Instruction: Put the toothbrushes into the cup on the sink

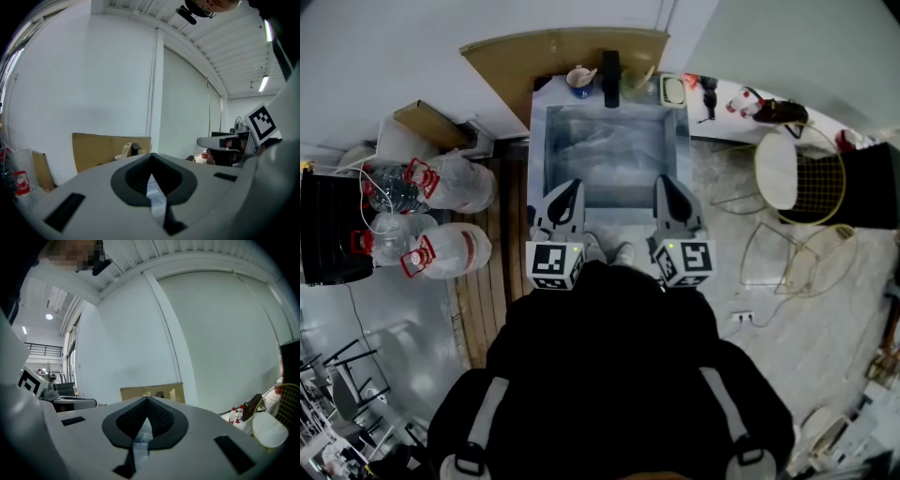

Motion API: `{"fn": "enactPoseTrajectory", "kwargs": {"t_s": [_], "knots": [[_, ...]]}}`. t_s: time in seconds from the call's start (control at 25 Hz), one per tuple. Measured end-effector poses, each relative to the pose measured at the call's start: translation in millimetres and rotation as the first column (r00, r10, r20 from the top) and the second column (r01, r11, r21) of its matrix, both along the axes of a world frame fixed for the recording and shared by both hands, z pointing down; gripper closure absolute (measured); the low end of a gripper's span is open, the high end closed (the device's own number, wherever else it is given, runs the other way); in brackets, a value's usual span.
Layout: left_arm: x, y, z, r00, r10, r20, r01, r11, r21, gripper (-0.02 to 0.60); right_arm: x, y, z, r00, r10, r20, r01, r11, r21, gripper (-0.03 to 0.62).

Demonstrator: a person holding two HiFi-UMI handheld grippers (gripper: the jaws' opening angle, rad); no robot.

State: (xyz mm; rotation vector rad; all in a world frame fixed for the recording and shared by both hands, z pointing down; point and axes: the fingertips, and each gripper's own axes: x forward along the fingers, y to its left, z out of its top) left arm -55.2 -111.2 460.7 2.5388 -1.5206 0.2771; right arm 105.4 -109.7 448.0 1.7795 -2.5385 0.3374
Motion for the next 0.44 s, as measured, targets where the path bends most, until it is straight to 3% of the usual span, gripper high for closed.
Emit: {"fn": "enactPoseTrajectory", "kwargs": {"t_s": [0.44], "knots": [[5.4, 5.0, 3.5, 1.0, 0.026, -0.003, -0.026, 1.0, -0.01, 0.58, -2.4, 2.5, 3.3, 1.0, 0.007, -0.004, -0.007, 1.0, -0.004, 0.591]]}}
